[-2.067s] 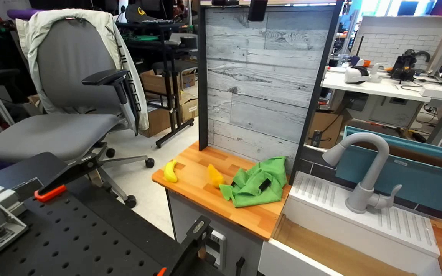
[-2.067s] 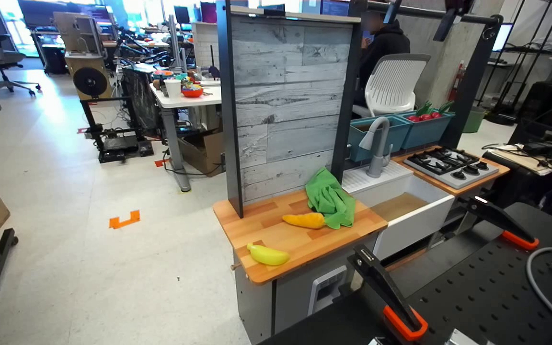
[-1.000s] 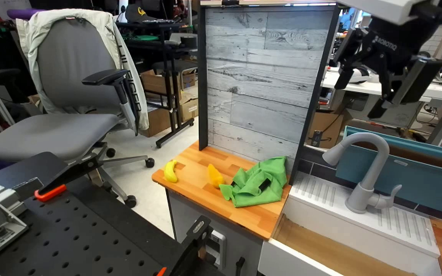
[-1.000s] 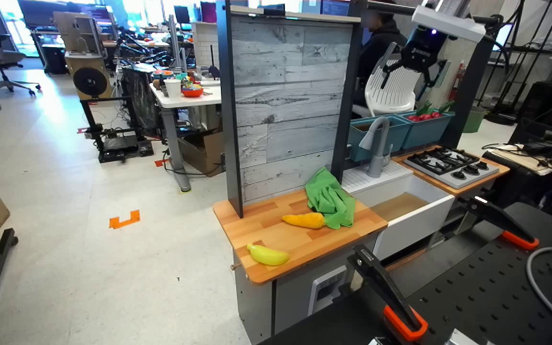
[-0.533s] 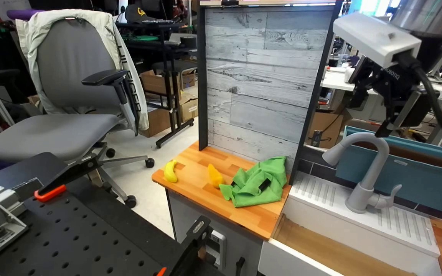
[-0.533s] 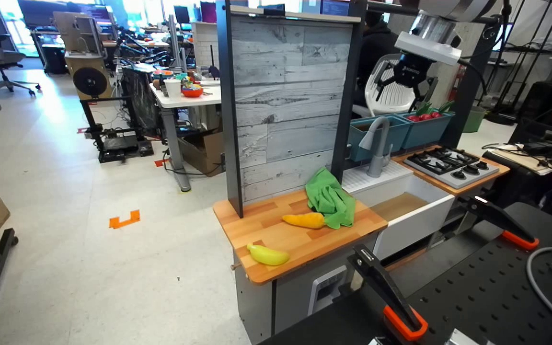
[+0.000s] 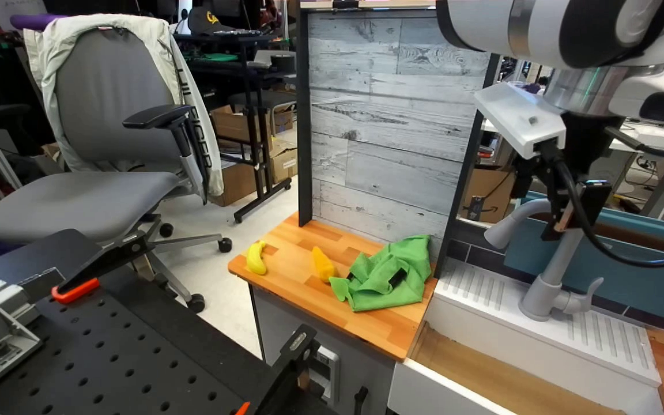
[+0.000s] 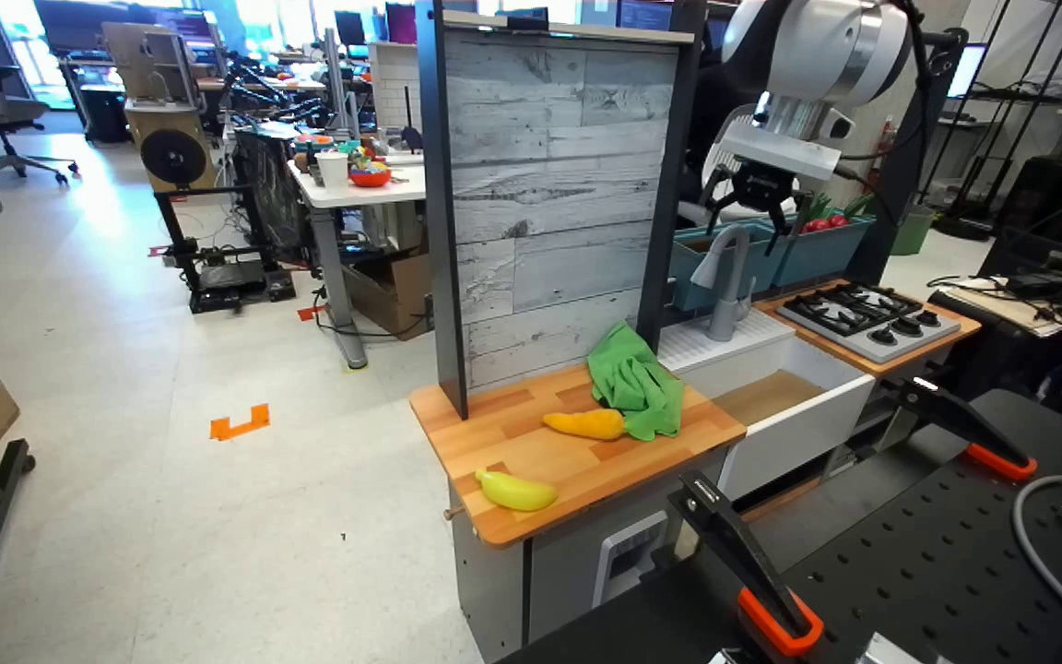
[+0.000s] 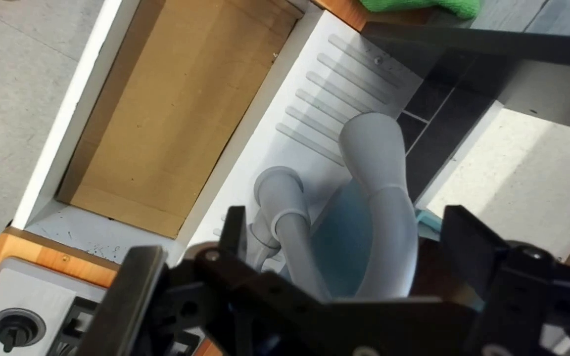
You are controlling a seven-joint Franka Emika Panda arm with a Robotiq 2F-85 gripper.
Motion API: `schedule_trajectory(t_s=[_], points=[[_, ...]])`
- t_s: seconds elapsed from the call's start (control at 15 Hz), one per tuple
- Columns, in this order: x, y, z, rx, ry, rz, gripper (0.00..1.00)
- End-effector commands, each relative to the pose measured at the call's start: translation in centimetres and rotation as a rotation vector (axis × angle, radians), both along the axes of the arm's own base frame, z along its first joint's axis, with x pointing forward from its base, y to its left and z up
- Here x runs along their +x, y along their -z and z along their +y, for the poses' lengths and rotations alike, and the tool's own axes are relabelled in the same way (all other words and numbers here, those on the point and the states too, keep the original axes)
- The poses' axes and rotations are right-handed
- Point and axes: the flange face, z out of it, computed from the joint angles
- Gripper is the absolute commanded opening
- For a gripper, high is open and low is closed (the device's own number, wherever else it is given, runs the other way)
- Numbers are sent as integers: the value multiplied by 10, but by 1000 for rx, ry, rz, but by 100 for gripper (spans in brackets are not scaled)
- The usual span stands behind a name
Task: Move the tap nozzle to the right
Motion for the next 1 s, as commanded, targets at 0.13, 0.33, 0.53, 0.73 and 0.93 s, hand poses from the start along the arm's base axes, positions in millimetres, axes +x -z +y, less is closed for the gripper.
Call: schedule_trajectory(t_s=[0.13, 0.33, 0.53, 0.73, 0.93], points=[[13, 13, 13, -73, -1, 18, 56], [18, 12, 19, -85, -6, 20, 34], [22, 10, 23, -92, -6, 13, 12], [22, 11, 21, -92, -10, 24, 6], [20, 13, 16, -94, -18, 29, 6]])
